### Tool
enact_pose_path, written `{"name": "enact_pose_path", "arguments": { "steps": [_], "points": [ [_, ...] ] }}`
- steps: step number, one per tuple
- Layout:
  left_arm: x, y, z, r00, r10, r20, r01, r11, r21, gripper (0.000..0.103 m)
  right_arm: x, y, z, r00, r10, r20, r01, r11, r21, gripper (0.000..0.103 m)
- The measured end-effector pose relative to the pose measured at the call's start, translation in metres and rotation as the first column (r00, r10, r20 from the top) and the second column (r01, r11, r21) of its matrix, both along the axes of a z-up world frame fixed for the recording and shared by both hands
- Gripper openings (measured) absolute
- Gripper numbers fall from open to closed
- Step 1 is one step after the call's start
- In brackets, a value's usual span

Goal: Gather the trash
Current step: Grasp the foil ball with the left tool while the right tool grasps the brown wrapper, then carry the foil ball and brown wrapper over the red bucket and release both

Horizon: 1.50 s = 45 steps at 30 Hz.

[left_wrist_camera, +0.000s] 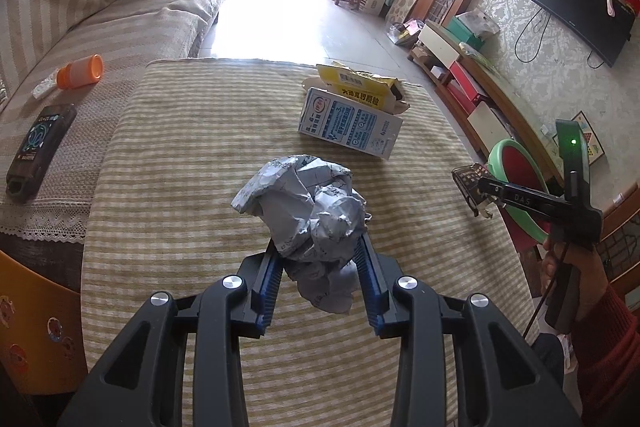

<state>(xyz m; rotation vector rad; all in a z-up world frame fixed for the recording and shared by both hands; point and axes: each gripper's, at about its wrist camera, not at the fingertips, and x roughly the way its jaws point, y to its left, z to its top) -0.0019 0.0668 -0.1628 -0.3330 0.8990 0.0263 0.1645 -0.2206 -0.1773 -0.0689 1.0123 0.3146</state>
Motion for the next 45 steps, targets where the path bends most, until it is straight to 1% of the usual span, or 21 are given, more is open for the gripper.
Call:
{"name": "enact_pose_path", "arguments": {
  "steps": [6,9,12,16,20,24,27,31,36,45],
  "points": [
    [0.001,-0.006,0.004,1.0,-0.017,0.008,0.017,1.0,0.002,0.033,-0.028,-0.011,0.02,1.0,-0.017,0.02,0.015,0.995,0.094,0.025],
    [0.002,-0.009,0.006,1.0,-0.026,0.01,0.026,1.0,0.005,0.033,-0.045,-0.007,0.023,1.0,-0.008,0.023,0.006,0.995,0.099,0.025],
    [0.001,-0.013,0.008,0.999,-0.037,0.013,0.036,0.999,0.009,0.033,-0.059,-0.006,0.018,1.0,0.001,0.012,-0.002,0.995,0.098,0.025],
    [0.0,-0.017,0.012,0.999,-0.047,0.018,0.047,0.999,0.013,0.033,-0.068,-0.01,0.019,1.0,-0.016,0.006,0.015,0.991,0.13,0.025],
    [0.0,-0.022,0.017,0.998,-0.056,0.023,0.055,0.998,0.017,0.033,-0.08,-0.013,0.031,0.999,-0.031,0.039,0.026,0.992,0.12,0.025],
    [0.004,-0.033,0.024,0.996,-0.083,0.044,0.082,0.996,0.022,0.033,-0.099,-0.016,0.047,0.996,-0.038,0.085,0.027,0.991,0.129,0.025],
    [0.01,-0.043,0.031,0.992,-0.108,0.063,0.107,0.994,0.019,0.033,-0.11,-0.024,0.058,0.991,-0.063,0.115,0.046,0.989,0.142,0.025],
    [0.022,-0.06,0.041,0.984,-0.155,0.088,0.154,0.988,0.019,0.033,-0.118,-0.042,0.072,0.985,-0.097,0.139,0.073,0.983,0.168,0.025],
    [0.038,-0.085,0.05,0.971,-0.212,0.109,0.211,0.977,0.019,0.033,-0.115,-0.061,0.089,0.975,-0.125,0.183,0.093,0.981,0.172,0.025],
    [0.068,-0.133,0.06,0.948,-0.295,0.123,0.296,0.955,0.011,0.033,-0.111,-0.093,0.102,0.957,-0.179,0.229,0.137,0.973,0.188,0.025]
  ]
}}
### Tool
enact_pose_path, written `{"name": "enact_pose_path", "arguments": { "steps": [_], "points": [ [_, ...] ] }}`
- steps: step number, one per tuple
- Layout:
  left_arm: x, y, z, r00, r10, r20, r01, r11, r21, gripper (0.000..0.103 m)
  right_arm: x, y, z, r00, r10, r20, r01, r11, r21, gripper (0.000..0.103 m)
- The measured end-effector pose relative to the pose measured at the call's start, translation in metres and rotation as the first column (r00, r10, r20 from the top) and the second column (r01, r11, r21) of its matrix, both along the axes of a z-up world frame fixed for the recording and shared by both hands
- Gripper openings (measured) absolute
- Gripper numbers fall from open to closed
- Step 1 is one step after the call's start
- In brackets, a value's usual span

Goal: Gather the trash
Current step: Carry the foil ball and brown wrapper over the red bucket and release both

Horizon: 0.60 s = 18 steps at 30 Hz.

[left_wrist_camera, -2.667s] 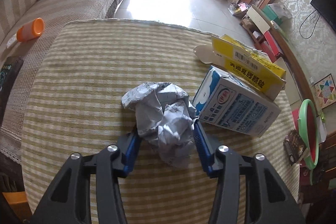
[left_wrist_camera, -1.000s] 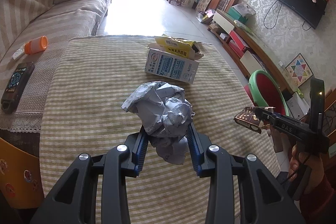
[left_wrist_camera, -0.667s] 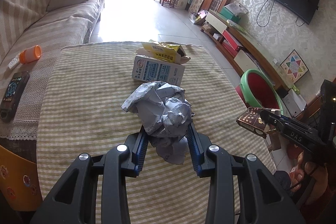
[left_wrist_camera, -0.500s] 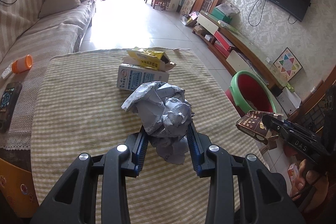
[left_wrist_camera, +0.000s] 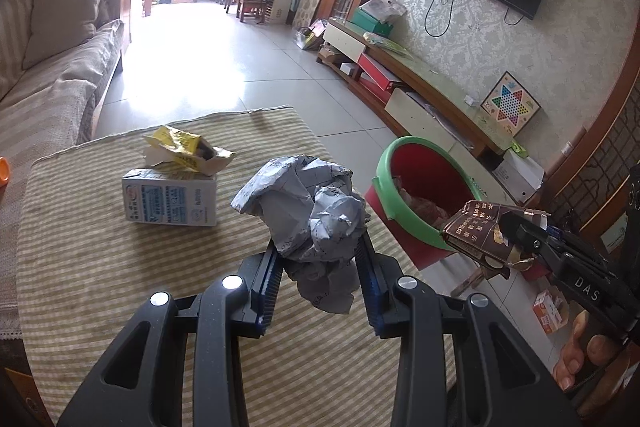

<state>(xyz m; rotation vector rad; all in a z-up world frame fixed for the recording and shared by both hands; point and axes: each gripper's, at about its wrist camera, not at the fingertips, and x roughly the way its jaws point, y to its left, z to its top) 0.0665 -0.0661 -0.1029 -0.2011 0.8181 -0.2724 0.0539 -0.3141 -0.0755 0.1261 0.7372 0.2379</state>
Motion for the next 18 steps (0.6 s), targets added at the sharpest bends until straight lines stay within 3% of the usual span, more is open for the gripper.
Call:
{"name": "enact_pose_path", "arguments": {
  "steps": [10,18],
  "points": [
    [0.042,-0.054,0.001,0.996,-0.094,-0.012,0.093,0.994,-0.05,0.033,0.022,-0.048,0.003,0.996,-0.083,0.033,0.082,0.996,0.021,0.025],
    [0.091,-0.126,-0.008,0.976,-0.215,-0.038,0.211,0.974,-0.08,0.033,0.053,-0.102,-0.007,0.982,-0.186,0.035,0.181,0.978,0.107,0.025]
  ]
}}
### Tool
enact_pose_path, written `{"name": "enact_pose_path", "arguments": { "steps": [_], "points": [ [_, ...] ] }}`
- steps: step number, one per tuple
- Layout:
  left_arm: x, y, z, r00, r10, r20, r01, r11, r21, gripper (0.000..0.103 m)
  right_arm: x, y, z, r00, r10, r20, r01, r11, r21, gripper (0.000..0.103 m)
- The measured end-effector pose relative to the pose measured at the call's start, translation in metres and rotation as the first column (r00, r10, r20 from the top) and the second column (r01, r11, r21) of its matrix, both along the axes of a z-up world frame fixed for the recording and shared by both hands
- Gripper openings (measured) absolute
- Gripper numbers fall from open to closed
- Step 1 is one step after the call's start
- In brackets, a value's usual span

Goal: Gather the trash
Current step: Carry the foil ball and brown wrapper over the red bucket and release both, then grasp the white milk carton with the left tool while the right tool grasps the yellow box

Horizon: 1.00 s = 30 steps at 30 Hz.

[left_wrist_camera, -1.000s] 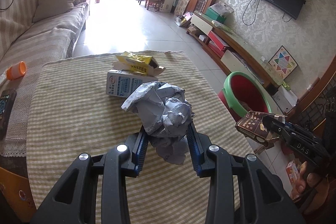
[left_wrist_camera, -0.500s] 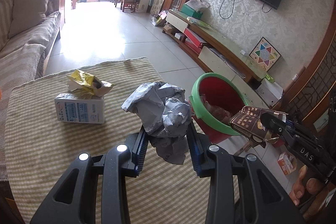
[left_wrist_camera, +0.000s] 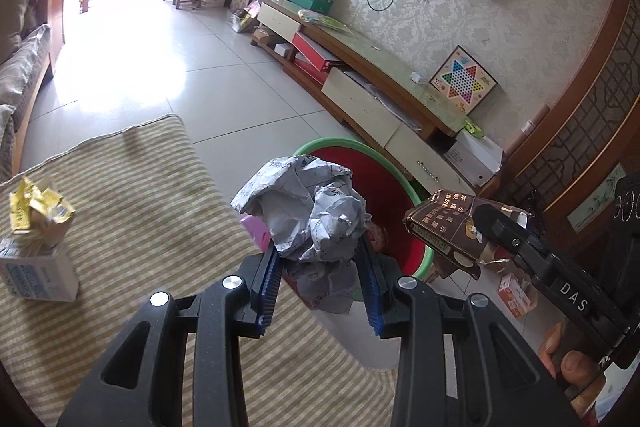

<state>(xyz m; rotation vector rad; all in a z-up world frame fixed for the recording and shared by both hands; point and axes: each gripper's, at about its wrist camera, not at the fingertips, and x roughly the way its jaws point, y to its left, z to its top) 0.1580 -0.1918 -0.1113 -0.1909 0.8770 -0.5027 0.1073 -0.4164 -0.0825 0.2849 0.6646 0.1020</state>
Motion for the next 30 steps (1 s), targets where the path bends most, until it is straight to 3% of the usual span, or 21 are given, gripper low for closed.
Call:
{"name": "enact_pose_path", "arguments": {
  "steps": [11,14,15,16,17,18,20,23,25,27,29,30],
  "points": [
    [0.05,-0.071,-0.025,0.996,-0.067,-0.065,0.068,0.997,0.021,0.034,0.061,-0.048,-0.027,0.995,-0.093,-0.04,0.096,0.993,0.072,0.02],
    [0.058,-0.078,-0.03,0.996,-0.068,-0.065,0.071,0.997,0.043,0.056,0.075,-0.048,-0.033,0.993,-0.103,-0.055,0.106,0.993,0.05,0.02],
    [0.059,-0.078,-0.032,0.996,-0.065,-0.067,0.069,0.996,0.057,0.077,0.079,-0.049,-0.036,0.992,-0.112,-0.065,0.116,0.992,0.047,0.03],
    [0.058,-0.075,-0.033,0.996,-0.061,-0.06,0.065,0.996,0.065,0.084,0.079,-0.05,-0.038,0.99,-0.123,-0.074,0.126,0.991,0.051,0.044],
    [0.055,-0.071,-0.032,0.997,-0.058,-0.048,0.061,0.996,0.065,0.084,0.076,-0.051,-0.039,0.988,-0.141,-0.068,0.144,0.988,0.056,0.073],
    [0.053,-0.065,-0.031,0.998,-0.054,-0.04,0.057,0.996,0.068,0.084,0.069,-0.05,-0.038,0.986,-0.161,-0.042,0.163,0.985,0.056,0.078],
    [0.045,-0.046,-0.031,0.999,-0.028,-0.027,0.03,0.996,0.082,0.084,0.06,-0.048,-0.037,0.987,-0.161,-0.032,0.162,0.986,0.042,0.078],
    [0.035,0.003,-0.03,0.995,0.099,-0.02,-0.097,0.993,0.072,0.084,0.048,-0.038,-0.038,0.99,-0.134,-0.048,0.135,0.99,0.025,0.078],
    [0.027,0.049,-0.032,0.972,0.23,-0.043,-0.228,0.973,0.045,0.084,0.04,-0.025,-0.04,0.992,-0.109,-0.058,0.109,0.994,-0.007,0.08],
    [0.021,0.098,-0.033,0.92,0.384,-0.074,-0.384,0.923,0.019,0.084,0.034,-0.01,-0.042,0.995,-0.072,-0.071,0.07,0.997,-0.033,0.081],
    [0.012,0.149,-0.039,0.834,0.534,-0.136,-0.541,0.841,-0.016,0.084,0.03,0.007,-0.044,0.996,-0.034,-0.08,0.03,0.998,-0.049,0.081],
    [0.006,0.175,-0.043,0.779,0.601,-0.179,-0.615,0.787,-0.033,0.083,0.028,0.017,-0.046,0.996,-0.016,-0.084,0.012,0.999,-0.053,0.081]
  ]
}}
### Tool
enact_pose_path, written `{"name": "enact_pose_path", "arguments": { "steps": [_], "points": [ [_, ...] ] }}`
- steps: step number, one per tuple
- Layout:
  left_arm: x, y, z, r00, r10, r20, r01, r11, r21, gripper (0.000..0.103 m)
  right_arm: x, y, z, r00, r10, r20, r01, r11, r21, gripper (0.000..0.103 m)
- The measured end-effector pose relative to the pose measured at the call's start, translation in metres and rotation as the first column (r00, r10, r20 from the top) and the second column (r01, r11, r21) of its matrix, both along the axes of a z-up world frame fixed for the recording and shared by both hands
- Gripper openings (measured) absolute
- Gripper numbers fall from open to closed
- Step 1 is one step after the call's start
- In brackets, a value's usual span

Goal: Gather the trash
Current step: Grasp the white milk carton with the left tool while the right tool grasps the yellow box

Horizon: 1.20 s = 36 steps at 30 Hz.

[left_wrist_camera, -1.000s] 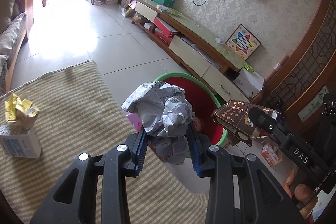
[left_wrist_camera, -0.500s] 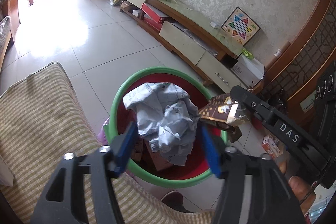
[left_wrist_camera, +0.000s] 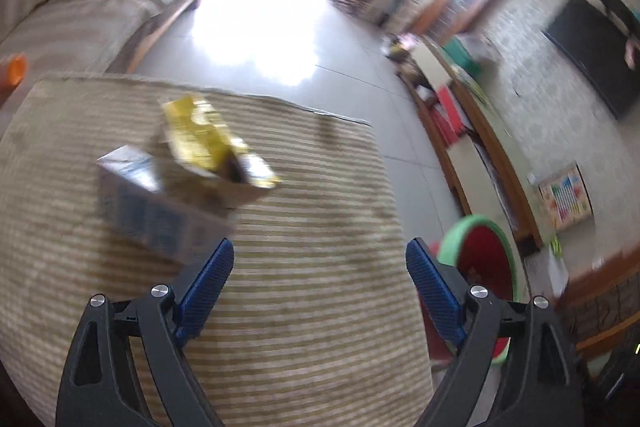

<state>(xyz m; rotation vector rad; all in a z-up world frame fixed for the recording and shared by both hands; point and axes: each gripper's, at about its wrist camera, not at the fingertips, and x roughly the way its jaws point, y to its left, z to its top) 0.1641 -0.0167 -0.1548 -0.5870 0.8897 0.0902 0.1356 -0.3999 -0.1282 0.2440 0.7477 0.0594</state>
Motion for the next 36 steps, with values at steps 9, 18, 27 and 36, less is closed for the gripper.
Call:
{"name": "enact_pose_path", "arguments": {
  "steps": [9,18,27,36],
  "points": [
    [-0.028,0.09,-0.04,0.921,0.376,-0.104,-0.388,0.911,-0.138,0.084,-0.008,0.062,-0.011,0.992,0.121,-0.029,-0.121,0.992,0.024,0.082],
    [0.018,0.087,-0.076,0.894,0.393,-0.216,-0.424,0.898,-0.122,0.081,-0.026,0.071,-0.016,0.986,0.155,-0.057,-0.155,0.988,0.004,0.084],
    [-0.003,0.091,-0.071,0.962,0.231,-0.144,-0.257,0.944,-0.206,0.057,-0.025,0.087,-0.011,0.977,0.2,-0.076,-0.2,0.98,0.002,0.084],
    [-0.094,0.1,-0.038,0.993,-0.048,-0.111,0.041,0.997,-0.066,0.056,0.03,0.197,-0.011,0.891,0.437,-0.122,-0.445,0.894,-0.046,0.087]
  ]
}}
